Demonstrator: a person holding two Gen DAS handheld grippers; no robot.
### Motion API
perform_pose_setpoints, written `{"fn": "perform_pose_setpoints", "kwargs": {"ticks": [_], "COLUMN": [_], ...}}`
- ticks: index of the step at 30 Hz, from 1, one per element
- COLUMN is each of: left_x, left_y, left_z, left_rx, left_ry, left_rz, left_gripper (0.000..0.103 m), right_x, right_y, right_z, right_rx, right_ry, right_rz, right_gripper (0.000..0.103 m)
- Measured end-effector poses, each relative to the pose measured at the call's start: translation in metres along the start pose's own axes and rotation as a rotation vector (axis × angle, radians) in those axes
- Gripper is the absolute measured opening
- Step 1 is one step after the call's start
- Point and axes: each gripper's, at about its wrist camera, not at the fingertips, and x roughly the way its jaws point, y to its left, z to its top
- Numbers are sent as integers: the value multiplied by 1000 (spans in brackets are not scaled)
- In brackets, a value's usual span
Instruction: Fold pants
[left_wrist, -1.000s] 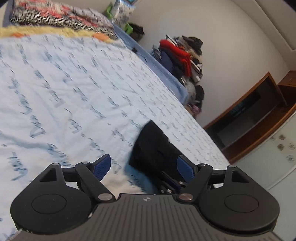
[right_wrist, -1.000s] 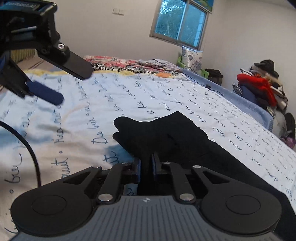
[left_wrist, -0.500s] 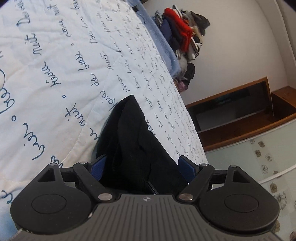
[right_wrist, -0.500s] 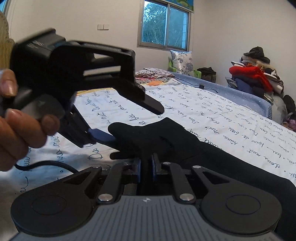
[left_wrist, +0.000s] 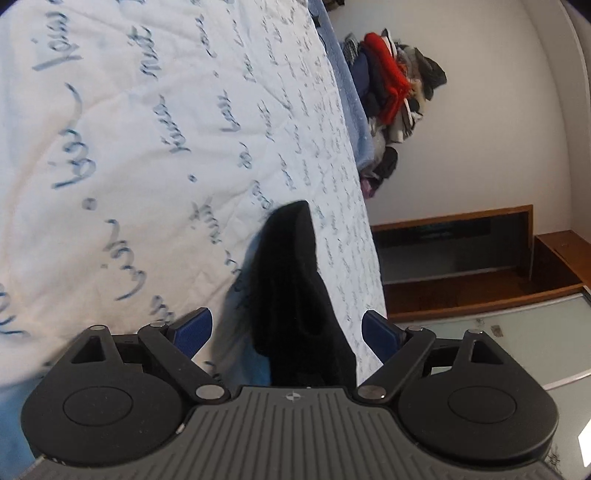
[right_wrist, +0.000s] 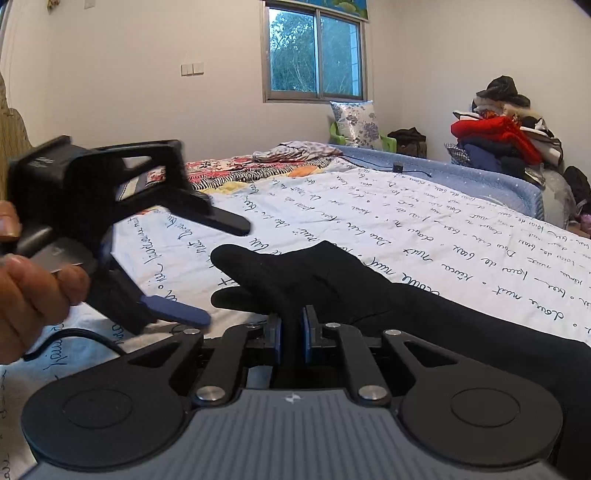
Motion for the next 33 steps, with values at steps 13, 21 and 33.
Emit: {"fn": "perform_pose_setpoints", "kwargs": {"ticks": [13,21,33], "left_x": [91,84,66], "left_y": [-31,-69,-93], "left_z": [31,15,-3], "left_rx": [181,404,439], "left_ry": [144,98,56], "left_rz": [223,330,327], "left_gripper": [29,23,19], "right_x": [6,-5,20], "right_y": [-3,-101,-160], "right_z": [-3,11,-1], "right_rx": [26,727,1130], "right_ry": [79,16,227], "right_rz": [64,330,357], "right_gripper": [11,12,67]}}
